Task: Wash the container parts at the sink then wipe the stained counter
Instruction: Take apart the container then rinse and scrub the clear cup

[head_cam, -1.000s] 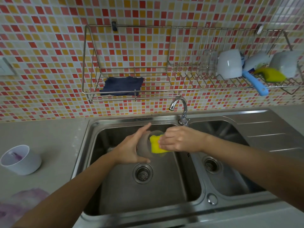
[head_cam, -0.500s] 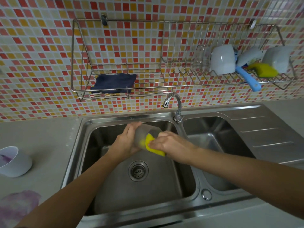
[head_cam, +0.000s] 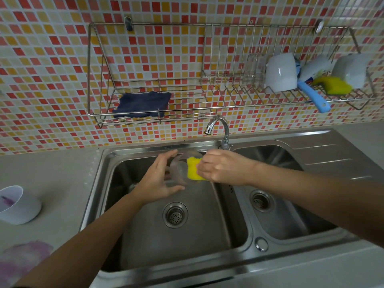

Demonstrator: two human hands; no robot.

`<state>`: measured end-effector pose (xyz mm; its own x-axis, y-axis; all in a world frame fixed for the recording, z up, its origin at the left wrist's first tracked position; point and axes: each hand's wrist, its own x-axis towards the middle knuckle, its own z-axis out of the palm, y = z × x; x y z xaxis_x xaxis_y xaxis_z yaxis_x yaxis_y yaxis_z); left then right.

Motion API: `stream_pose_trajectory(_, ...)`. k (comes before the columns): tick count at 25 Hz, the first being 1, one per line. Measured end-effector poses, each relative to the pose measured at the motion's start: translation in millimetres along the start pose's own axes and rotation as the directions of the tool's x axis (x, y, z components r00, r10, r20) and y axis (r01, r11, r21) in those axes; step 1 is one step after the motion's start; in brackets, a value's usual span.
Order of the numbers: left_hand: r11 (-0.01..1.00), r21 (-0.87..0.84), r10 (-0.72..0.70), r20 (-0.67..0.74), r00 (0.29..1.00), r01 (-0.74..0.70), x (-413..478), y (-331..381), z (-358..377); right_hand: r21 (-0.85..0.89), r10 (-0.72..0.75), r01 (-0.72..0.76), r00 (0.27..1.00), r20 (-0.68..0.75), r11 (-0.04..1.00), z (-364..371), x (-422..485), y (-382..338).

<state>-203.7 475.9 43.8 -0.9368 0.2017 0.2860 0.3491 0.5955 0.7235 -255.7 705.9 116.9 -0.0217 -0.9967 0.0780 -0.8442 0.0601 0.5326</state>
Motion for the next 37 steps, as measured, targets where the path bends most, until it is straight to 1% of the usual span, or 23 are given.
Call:
stream_pose_trajectory(2,1.0,-0.009,-0.003,0.081,0.997,0.003,2.3,2.0,-1.6,-0.05,-0.068,0.069,0.998,0.01,0.996,-3.1,-1.0,10.1)
stream_pose_trajectory(4,0.996,0.063,0.064,0.092,0.994,-0.07,3.0,0.3,4.0,-0.036,-0.088,0.087,0.996,-0.019,0.996,0.4,-1.3,5.3)
stream_pose_trajectory(5,0.99,0.103,0.09,0.072,0.993,-0.097,1.5,-1.2,6.9,-0.025,-0.054,0.054,0.998,-0.009,0.998,1.5,0.1,-0.6)
stream_pose_trajectory(6,0.984,0.14,0.106,0.034,0.994,-0.11,-0.8,-3.2,9.4,0.051,0.008,-0.008,1.0,0.001,0.999,3.3,1.3,-9.1)
stream_pose_trajectory(7,0.98,0.168,0.112,-0.014,0.994,-0.108,-3.1,-5.4,10.9,0.204,0.091,-0.091,0.996,0.011,0.975,2.9,0.9,-17.2)
stream_pose_trajectory(8,0.98,0.178,0.103,-0.056,0.993,-0.091,-5.6,-7.4,11.6,0.375,0.161,-0.155,0.987,0.017,0.914,2.1,-0.3,-21.4)
stream_pose_trajectory(9,0.982,0.175,0.088,-0.086,0.992,-0.072,-7.9,-7.5,11.4,0.473,0.192,-0.181,0.981,0.025,0.862,1.8,-1.0,-23.3)
stream_pose_trajectory(10,0.983,0.175,0.079,-0.107,0.991,-0.06,-8.5,-7.2,11.4,0.492,0.213,-0.199,0.977,0.028,0.848,-0.1,-0.9,-23.5)
stream_pose_trajectory(13,0.98,0.185,0.1,-0.136,0.986,-0.074,-3.0,-5.7,13.8,0.373,0.27,-0.279,0.96,0.078,0.885,-1.0,1.6,-25.5)
stream_pose_trajectory(14,0.982,0.174,0.096,-0.136,0.986,-0.071,-1.0,-4.8,15.5,0.41,0.285,-0.304,0.952,0.108,0.86,-1.0,3.5,-28.1)
stream_pose_trajectory(16,0.991,0.13,0.048,-0.17,0.984,-0.026,-0.6,-1.8,21.0,0.475,0.299,-0.305,0.95,0.091,0.825,-0.1,6.5,-30.4)
stream_pose_trajectory(18,0.998,0.042,-0.038,-0.219,0.975,0.048,-2.8,2.0,26.7,0.434,0.312,-0.311,0.947,0.072,0.845,-0.4,6.4,-25.3)
stream_pose_trajectory(21,1.0,0.004,-0.026,-0.197,0.98,0.028,-5.0,6.5,29.6,0.285,0.244,-0.257,0.966,0.081,0.923,1.5,-4.7,-14.7)
stream_pose_trajectory(24,0.998,-0.053,0.022,-0.044,0.999,-0.025,-1.0,9.1,14.8,0.187,0.087,-0.094,0.995,0.046,0.978,1.2,-13.0,-5.1)
stream_pose_trajectory(27,0.995,0.034,0.091,0.131,0.987,-0.096,3.4,10.6,6.6,0.076,-0.097,0.096,0.995,0.008,0.992,-5.7,-11.6,9.4)
stream_pose_trajectory(28,0.991,0.065,0.107,0.149,0.983,-0.118,3.9,11.2,8.5,0.065,-0.132,0.131,0.991,-0.001,0.989,-5.8,-10.6,12.0)
stream_pose_trajectory(30,0.991,0.106,0.079,0.064,0.995,-0.086,2.6,13.2,15.7,0.116,-0.048,0.048,0.999,-0.007,0.992,-3.3,-5.5,7.6)
stream_pose_trajectory(31,0.992,0.12,0.049,-0.015,0.999,-0.047,2.1,13.5,19.6,0.23,0.058,-0.06,0.998,0.016,0.971,0.2,-4.5,1.3)
stream_pose_trajectory(32,0.992,0.13,0.016,-0.089,0.996,-0.004,1.5,13.3,22.8,0.438,0.181,-0.191,0.981,0.065,0.879,1.6,-4.5,-6.1)
stream_pose_trajectory(33,0.989,0.142,-0.007,-0.143,0.99,0.027,0.7,12.4,25.0,0.614,0.293,-0.305,0.948,0.124,0.727,1.3,-4.9,-11.9)
stream_pose_trajectory(34,0.987,0.155,-0.014,-0.174,0.985,0.041,0.2,11.5,26.2,0.699,0.367,-0.378,0.914,0.175,0.607,0.2,-4.5,-15.7)
stream_pose_trajectory(35,0.985,0.168,-0.016,-0.189,0.982,0.048,-0.7,10.4,26.5,0.703,0.38,-0.401,0.904,0.197,0.588,0.3,-4.9,-16.1)
stream_pose_trajectory(37,0.982,0.184,-0.015,-0.19,0.982,0.051,-0.1,9.2,25.4,0.562,0.304,-0.328,0.942,0.139,0.759,1.5,-5.9,-9.9)
